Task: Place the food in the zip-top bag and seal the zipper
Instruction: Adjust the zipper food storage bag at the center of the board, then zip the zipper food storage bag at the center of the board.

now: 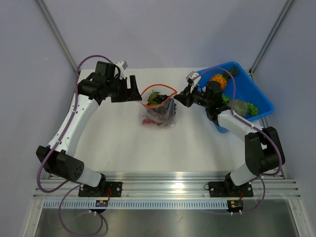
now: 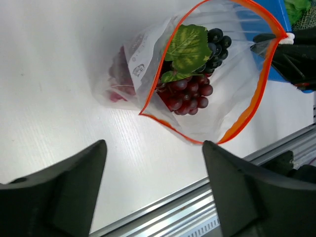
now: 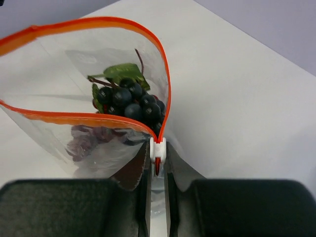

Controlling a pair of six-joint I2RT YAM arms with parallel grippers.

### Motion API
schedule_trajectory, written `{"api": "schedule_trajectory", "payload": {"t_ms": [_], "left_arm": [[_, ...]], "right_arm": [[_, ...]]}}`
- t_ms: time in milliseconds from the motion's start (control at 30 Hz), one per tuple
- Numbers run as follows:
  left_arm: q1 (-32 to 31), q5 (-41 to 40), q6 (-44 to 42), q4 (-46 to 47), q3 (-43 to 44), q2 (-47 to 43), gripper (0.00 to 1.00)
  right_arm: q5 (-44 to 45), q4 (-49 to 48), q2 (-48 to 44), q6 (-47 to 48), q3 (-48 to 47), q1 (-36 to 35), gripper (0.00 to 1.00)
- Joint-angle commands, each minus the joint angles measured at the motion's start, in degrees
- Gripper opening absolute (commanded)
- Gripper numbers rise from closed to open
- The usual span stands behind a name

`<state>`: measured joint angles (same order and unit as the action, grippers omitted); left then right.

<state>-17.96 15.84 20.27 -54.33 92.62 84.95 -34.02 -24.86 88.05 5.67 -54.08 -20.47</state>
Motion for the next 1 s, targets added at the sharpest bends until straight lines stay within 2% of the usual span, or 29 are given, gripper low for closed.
{"api": "schedule_trajectory", "payload": {"t_ms": [0, 100, 167, 233, 367, 433, 633, 767, 967], "left_arm": [[-0.5, -3.44, -4.09, 3.08, 2.47, -3.91, 0.86], [-3.3, -3.62, -8.92, 6.59, 7.65, -3.82, 0.88], [-6.91, -2.31, -13.74, 12.29, 8.37, -4.0, 0.81], [-9.81, 2.77, -17.44, 18.6, 6.54, -3.91, 0.75], [-12.28, 14.02, -25.09, 28.29, 2.5, -2.16, 0.75], [-12.45, 16.32, -26.15, 32.24, 1.6, 0.2, 0.75], [-12.63, 28.27, -30.11, 35.34, 3.44, 6.71, 0.72], [-12.98, 35.73, -33.88, 34.55, 4.15, 10.32, 0.73], [-14.39, 36.37, -38.55, 27.88, 7.22, 14.63, 0.68]], "right_arm": [[-17.99, 2.35, 1.5, 0.92, -8.3, 2.97, 0.0], [-24.15, 8.59, 3.97, 2.4, -13.04, 3.59, 0.0], [-26.88, 11.31, 4.76, 3.03, -14.99, 3.68, 0.0], [-28.2, 12.64, 4.85, 3.9, -15.61, 3.68, 0.0], [-29.26, 17.63, 4.15, 5.75, -16.49, 3.59, 0.0], [-30.13, 19.75, 3.53, 7.68, -16.84, 3.68, 0.0], [-31.64, 30.9, 2.83, 13.74, -18.6, 3.59, 0.0], [-31.28, 31.72, 1.34, 15.95, -17.99, 3.68, 0.0], [-30.49, 33.3, 0.46, 17.18, -17.63, 3.59, 0.0]]}}
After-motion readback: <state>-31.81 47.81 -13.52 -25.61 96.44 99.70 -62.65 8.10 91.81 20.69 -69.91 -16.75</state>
